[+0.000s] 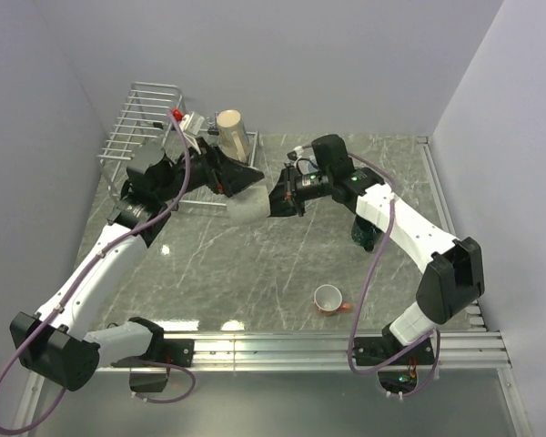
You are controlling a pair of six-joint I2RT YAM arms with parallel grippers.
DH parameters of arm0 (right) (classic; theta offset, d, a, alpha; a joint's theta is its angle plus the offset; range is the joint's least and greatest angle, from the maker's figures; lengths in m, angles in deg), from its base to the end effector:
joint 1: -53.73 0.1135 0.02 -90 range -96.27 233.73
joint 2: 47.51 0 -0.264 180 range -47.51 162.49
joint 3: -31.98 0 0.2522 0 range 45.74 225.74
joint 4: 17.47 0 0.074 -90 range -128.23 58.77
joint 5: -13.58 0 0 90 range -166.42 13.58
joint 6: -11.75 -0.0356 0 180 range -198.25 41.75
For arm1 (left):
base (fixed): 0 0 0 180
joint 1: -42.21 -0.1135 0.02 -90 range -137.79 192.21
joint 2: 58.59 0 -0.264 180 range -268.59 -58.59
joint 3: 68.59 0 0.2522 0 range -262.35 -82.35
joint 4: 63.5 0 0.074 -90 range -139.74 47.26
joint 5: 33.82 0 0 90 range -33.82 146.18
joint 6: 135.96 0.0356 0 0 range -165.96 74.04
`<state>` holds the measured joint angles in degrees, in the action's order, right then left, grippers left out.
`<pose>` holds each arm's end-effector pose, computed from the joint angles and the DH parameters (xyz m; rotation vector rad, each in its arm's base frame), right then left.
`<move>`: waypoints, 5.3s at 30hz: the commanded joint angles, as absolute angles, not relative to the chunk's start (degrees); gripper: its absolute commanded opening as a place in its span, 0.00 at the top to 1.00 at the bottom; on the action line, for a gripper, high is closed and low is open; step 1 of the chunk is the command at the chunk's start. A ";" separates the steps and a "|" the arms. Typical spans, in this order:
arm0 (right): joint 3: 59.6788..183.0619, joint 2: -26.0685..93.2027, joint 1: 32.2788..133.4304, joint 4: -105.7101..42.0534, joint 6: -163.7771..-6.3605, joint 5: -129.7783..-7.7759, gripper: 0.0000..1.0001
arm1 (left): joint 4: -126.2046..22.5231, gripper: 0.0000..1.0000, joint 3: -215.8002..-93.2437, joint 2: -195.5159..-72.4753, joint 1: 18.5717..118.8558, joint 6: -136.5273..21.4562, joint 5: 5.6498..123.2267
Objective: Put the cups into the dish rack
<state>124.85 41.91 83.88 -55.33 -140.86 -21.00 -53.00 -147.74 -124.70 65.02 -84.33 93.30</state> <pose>0.2852 0.1995 0.3394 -0.0333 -2.5318 -1.8154 0.2323 -0.1210 0.4163 0.3399 1.6617 -1.3139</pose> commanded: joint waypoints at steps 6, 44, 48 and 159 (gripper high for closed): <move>125.02 42.22 86.16 -39.96 -149.87 -14.20 1.00 | -49.92 0.29 -153.36 -126.88 65.86 -79.89 95.28; 118.78 43.37 82.99 -8.29 -174.67 -5.93 1.00 | -28.12 0.32 -163.74 -128.46 65.86 -70.57 105.58; 117.64 43.19 82.91 -5.58 -177.21 -5.84 1.00 | -25.22 0.56 -164.18 -127.32 65.86 -67.93 101.11; 115.79 35.81 65.15 -70.52 -124.66 -28.25 0.10 | -3.60 0.01 -199.16 -175.05 49.68 -109.59 61.02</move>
